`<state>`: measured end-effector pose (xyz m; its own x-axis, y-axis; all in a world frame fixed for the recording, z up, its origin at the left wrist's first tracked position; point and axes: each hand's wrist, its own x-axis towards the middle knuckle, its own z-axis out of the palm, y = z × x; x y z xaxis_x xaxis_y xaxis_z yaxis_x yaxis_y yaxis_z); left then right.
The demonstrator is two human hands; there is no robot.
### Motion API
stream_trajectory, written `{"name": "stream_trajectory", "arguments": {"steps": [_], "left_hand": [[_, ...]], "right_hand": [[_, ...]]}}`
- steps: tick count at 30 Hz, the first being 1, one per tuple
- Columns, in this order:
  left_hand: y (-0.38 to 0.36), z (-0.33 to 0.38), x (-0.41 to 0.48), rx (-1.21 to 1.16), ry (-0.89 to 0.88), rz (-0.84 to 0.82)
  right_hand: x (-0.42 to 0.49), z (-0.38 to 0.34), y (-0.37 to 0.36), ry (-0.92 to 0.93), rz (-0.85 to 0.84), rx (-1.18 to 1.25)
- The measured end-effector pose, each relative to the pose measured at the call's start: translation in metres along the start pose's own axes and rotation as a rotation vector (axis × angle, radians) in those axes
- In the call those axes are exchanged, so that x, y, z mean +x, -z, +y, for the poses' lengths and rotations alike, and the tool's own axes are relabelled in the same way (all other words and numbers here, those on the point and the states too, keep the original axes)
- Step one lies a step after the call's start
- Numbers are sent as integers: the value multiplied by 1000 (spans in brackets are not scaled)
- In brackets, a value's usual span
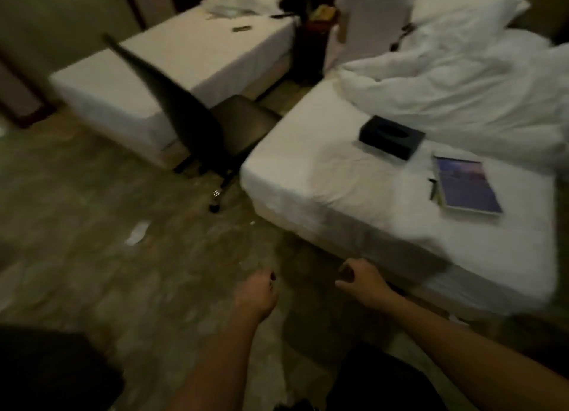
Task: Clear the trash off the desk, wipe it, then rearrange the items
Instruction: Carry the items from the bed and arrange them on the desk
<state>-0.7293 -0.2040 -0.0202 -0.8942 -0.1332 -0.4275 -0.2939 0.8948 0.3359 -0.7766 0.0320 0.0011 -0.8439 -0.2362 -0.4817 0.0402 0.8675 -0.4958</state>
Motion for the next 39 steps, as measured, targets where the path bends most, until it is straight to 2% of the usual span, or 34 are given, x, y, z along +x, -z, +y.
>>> {"name": "stream_trajectory", "arguments": {"steps": [6,10,15,21,30,33,39], "left_hand": [[-4,107,100,147,-302,-67],[-14,185,163,196,-351,-123],[-15,243,216,224,-450,-131],[-12,283,310,291,-407,-251],[-45,347,430,342,-545,-465],[-54,363,475,399,-571,-472],[-89,389,538,299,-441,-436]], "right_hand": [[42,71,58,-224,154,128],[81,127,99,-304,177,204],[119,172,135,-381,163,242],[193,215,181,-481,178,380],[280,243,206,-738,296,591],[304,253,209,-808,337,679],[336,299,218,-845,451,750]]}}
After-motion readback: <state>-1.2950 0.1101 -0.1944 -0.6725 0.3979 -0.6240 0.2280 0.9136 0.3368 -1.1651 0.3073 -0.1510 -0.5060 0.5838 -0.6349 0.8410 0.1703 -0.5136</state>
